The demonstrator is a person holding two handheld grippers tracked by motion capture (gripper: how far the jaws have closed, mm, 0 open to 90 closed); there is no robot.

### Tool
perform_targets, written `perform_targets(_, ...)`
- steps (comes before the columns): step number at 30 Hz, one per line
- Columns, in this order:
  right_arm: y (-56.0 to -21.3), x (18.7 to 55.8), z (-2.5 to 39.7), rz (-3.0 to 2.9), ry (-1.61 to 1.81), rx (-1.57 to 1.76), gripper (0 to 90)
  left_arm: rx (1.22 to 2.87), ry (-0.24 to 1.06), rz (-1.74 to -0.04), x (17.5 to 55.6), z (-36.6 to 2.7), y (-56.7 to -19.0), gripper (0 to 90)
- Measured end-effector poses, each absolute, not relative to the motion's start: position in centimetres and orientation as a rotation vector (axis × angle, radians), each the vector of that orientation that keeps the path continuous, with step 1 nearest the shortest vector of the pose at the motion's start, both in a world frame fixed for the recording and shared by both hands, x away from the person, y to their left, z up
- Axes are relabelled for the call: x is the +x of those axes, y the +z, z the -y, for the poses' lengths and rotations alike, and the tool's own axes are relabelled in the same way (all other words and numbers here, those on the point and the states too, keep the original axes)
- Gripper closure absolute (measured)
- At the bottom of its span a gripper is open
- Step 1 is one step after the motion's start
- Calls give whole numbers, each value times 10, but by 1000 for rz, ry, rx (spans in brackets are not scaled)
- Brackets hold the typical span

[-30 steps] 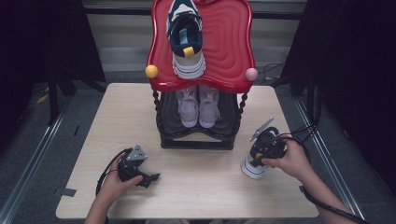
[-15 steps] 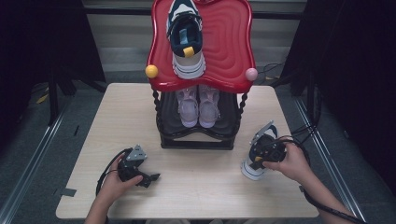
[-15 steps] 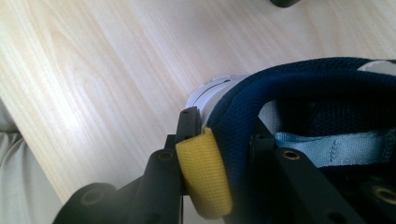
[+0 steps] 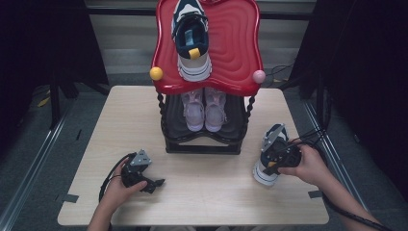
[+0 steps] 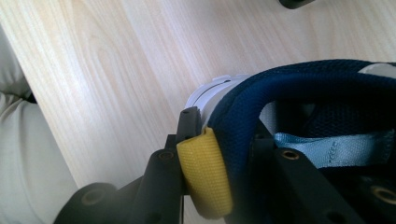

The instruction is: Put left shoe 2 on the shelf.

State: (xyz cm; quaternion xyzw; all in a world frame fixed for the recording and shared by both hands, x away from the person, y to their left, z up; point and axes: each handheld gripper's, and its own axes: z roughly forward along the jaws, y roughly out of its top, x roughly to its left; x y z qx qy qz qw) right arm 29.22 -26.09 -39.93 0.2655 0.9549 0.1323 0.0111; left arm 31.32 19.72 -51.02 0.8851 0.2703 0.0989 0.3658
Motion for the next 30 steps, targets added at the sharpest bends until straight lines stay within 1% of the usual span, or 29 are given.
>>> perform_targets(18, -369, 287, 259, -3017, 393, 678, 730, 2275, 254, -695, 313, -197, -510, 0)
perform_targets(30, -334, 287, 259, -3006, 364, 637, 729, 2271, 258, -695, 313, -197, -510, 0)
